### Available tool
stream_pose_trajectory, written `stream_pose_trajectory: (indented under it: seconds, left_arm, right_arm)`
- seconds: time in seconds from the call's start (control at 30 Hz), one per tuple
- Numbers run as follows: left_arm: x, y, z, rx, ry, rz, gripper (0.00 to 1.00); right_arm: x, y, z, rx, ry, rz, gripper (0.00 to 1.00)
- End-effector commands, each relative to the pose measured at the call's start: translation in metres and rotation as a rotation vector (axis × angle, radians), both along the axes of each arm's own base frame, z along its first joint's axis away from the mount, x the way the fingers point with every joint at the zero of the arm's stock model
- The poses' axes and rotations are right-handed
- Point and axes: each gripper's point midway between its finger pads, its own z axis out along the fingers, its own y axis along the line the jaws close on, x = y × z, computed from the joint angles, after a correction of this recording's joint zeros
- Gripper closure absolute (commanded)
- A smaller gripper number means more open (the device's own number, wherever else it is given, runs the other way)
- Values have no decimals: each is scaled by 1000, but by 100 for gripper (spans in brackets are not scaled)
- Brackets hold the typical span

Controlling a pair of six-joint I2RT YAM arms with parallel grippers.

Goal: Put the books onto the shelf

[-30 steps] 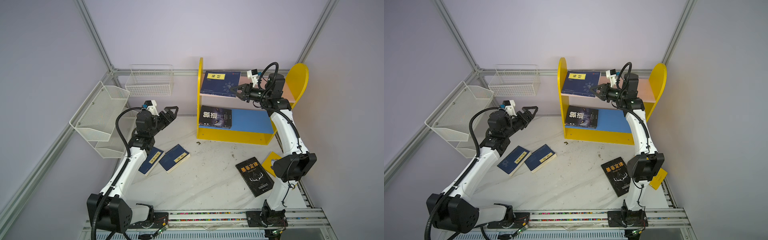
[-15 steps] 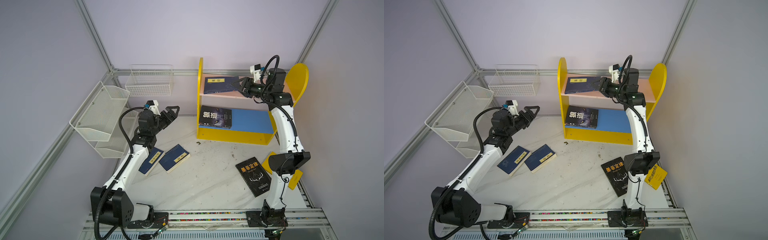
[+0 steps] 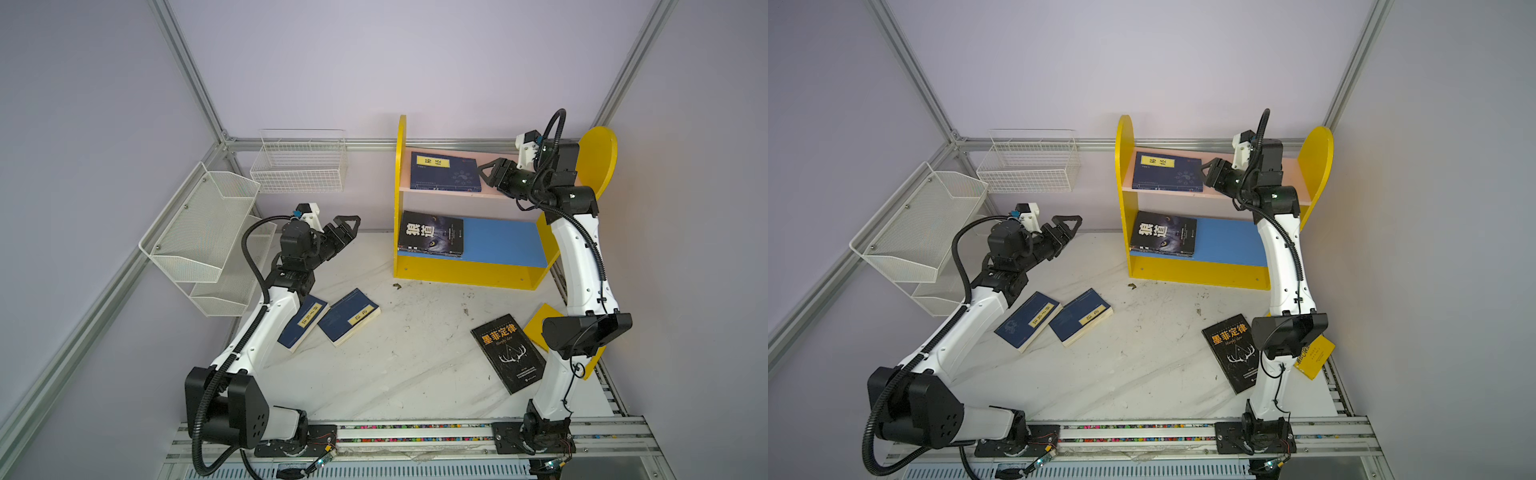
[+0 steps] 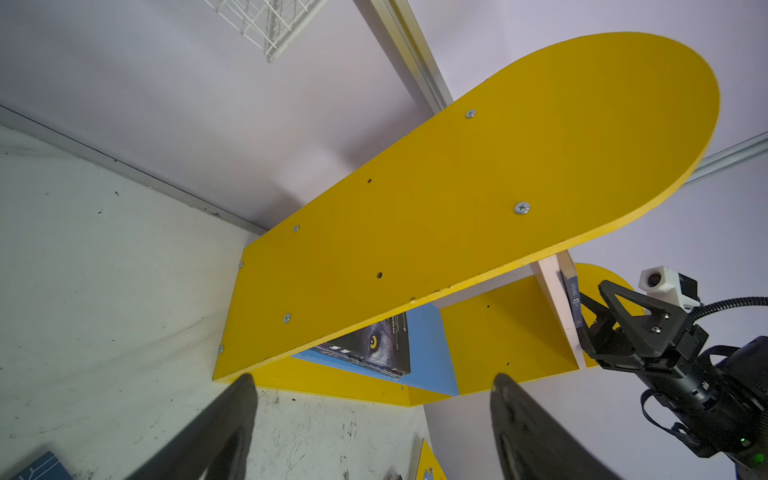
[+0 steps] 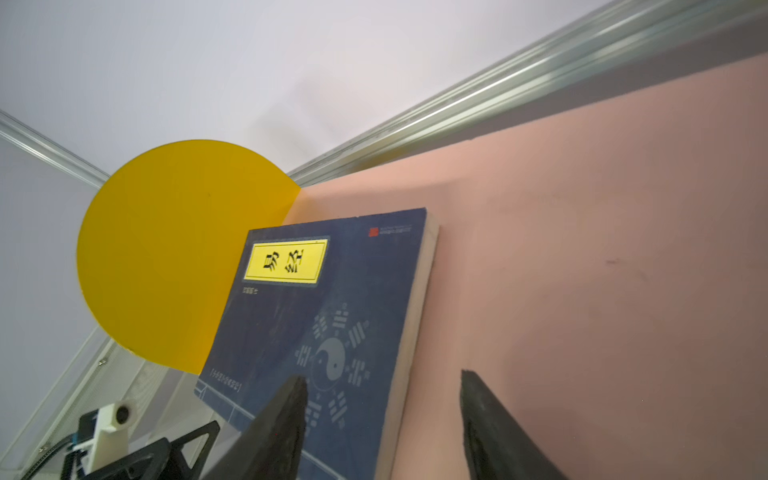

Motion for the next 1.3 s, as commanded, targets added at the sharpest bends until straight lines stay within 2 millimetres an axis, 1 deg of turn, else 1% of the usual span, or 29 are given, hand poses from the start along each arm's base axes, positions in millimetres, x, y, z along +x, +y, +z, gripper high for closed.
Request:
stream_pose_trajectory:
  seconds: [0.0, 0.03, 0.1, 0.23, 0.37, 0.43, 0.57, 0.63, 0.73, 0.8, 0.83, 0.9, 0.97, 1.0, 1.03, 1.1, 1.13, 1.17, 1.2, 1.27]
  left_arm:
    - [9, -15, 61, 20, -159, -60, 14]
    - [11, -19, 69, 20, -178, -79, 14]
    - [14, -27, 83, 25, -216, -107, 13]
    - [23, -40, 108, 23, -286, -135, 12]
    - [36, -57, 124, 14, -329, -172, 11]
    - [41, -63, 130, 13, -346, -180, 11]
    - [48, -65, 137, 6, -366, -177, 11]
    - [47, -66, 141, 5, -375, -182, 11]
    - [45, -66, 141, 9, -377, -182, 11]
    - [41, -63, 135, 27, -367, -172, 11]
    - [39, -62, 131, 39, -356, -169, 10]
    - [35, -56, 114, 73, -313, -157, 9]
    - [31, -45, 88, 113, -243, -129, 7]
    - [29, -36, 68, 139, -185, -104, 6]
    - [26, -27, 51, 158, -136, -80, 5]
    - [17, -4, 7, 222, -33, -20, 3]
    - [13, 6, -12, 249, 14, 11, 2]
    - [7, 15, -36, 279, 65, 29, 1]
    - [3, 22, -57, 305, 110, 38, 1]
    - [-1, 27, -94, 339, 185, 35, 1]
  right_arm:
    - [-4, 13, -2, -35, -11, -7, 45]
    - [-4, 21, -7, -44, -2, 3, 47]
    - [-3, 31, -16, -64, 23, 6, 48]
    - [-6, 39, -24, -76, 45, -7, 50]
    - [-10, 60, -29, -60, 46, 33, 51]
    - [-10, 65, -31, -63, 50, 35, 50]
    - [-9, 62, -29, -71, 42, 11, 51]
    - [-9, 58, -24, -79, 29, -9, 49]
    - [-13, 51, -12, -88, -3, -39, 44]
    - [-20, 44, 2, -97, -42, -65, 39]
    - [-23, 41, 7, -101, -58, -74, 38]
    - [-38, 31, 20, -114, -101, -103, 38]
    - [-54, 23, 23, -134, -114, -117, 38]
    - [-65, 19, 23, -144, -117, -119, 38]
    - [-75, 17, 19, -150, -111, -113, 38]
    - [-100, 14, 7, -135, -96, -92, 38]
    - [-110, 15, -2, -119, -87, -81, 38]
    - [-119, 15, -16, -92, -71, -73, 38]
    - [-136, 13, -18, -48, -78, -72, 38]
    - [-152, 14, -43, 38, -41, -68, 39]
